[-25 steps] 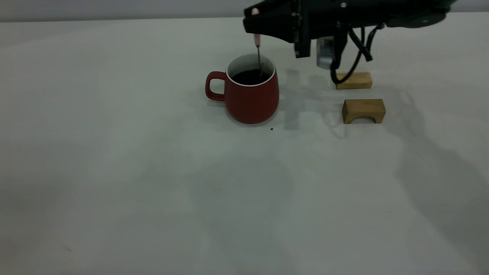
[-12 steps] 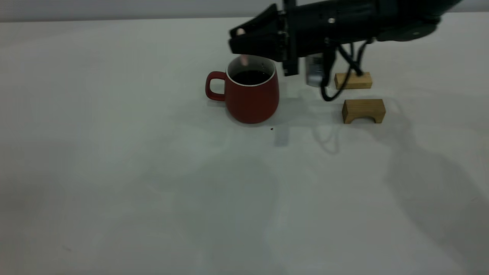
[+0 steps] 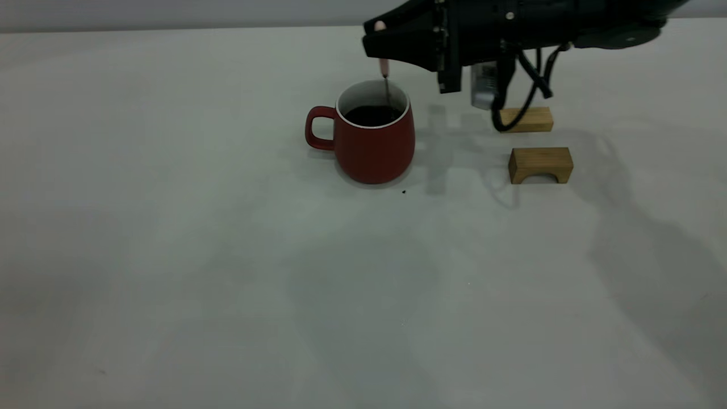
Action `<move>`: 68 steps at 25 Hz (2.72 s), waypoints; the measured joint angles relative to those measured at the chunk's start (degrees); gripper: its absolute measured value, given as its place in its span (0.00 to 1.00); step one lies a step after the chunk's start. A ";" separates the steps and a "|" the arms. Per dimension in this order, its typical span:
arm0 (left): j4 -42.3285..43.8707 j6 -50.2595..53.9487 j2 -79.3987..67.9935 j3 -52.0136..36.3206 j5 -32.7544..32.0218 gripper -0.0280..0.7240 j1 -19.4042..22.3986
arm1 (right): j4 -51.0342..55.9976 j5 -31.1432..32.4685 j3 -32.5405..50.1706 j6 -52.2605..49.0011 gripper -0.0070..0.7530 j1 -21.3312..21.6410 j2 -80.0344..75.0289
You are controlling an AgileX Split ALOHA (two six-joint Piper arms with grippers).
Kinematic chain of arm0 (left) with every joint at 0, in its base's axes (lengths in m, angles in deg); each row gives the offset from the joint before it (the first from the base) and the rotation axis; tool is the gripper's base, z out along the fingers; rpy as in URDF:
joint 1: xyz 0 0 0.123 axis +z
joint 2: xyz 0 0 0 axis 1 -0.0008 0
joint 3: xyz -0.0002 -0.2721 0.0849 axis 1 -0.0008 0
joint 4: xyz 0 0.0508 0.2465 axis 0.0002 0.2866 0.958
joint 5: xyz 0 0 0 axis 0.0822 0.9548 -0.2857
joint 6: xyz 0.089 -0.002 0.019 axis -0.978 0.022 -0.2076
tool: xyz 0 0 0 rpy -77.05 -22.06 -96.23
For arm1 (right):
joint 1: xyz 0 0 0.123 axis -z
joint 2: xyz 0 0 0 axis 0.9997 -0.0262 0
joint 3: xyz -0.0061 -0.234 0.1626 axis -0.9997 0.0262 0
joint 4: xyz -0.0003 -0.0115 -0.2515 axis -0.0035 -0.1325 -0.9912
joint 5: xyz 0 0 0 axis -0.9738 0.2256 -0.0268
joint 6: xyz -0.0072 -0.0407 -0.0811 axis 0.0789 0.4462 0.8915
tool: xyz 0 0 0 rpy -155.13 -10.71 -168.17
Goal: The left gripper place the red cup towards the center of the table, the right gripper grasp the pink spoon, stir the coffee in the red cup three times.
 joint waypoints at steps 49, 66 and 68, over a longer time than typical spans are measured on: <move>-0.04 0.00 0.04 0.00 0.00 0.67 0.00 | -19.88 0.28 5.83 0.01 0.87 -2.33 8.70; -0.04 0.00 0.04 0.00 0.00 0.67 0.00 | -97.82 3.57 6.29 1.96 0.45 -9.16 46.24; -0.04 0.00 0.04 0.00 0.00 0.67 0.00 | -102.12 4.01 6.30 5.38 0.38 -9.16 51.29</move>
